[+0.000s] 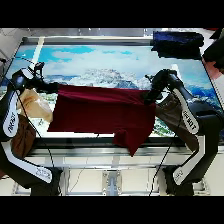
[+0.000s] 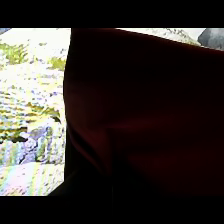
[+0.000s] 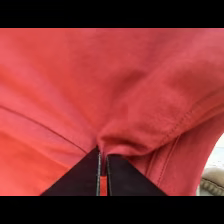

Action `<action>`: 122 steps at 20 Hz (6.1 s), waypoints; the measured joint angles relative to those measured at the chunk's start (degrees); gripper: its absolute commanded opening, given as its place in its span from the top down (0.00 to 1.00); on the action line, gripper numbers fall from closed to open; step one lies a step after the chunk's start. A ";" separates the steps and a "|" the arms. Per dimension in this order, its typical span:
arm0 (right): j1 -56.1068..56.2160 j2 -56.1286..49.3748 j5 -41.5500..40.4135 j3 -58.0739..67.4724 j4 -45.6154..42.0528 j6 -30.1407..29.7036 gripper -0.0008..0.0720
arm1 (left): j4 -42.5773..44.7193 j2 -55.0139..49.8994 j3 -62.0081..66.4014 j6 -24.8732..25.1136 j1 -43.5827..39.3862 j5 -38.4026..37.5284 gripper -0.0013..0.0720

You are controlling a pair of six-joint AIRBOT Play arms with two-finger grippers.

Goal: Fold the shirts.

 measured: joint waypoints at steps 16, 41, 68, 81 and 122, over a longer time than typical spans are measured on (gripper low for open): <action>-8.63 34.88 -9.55 -4.20 -5.18 -1.44 0.36 | -5.57 42.21 -38.49 -5.60 14.14 -4.13 0.07; -9.38 42.53 -8.79 -10.73 0.24 -2.25 0.36 | -40.85 41.46 -69.70 3.74 24.33 14.86 0.97; 5.77 38.62 12.83 -61.68 25.92 -0.02 0.29 | -42.49 41.03 -67.04 8.68 24.35 10.75 0.97; 6.73 36.59 17.75 -61.57 27.15 2.27 0.96 | -42.49 41.03 -66.99 9.22 24.33 10.75 0.97; 0.17 8.15 21.86 -8.26 9.55 1.88 0.64 | 23.58 4.79 -10.82 -15.37 -5.40 18.18 0.63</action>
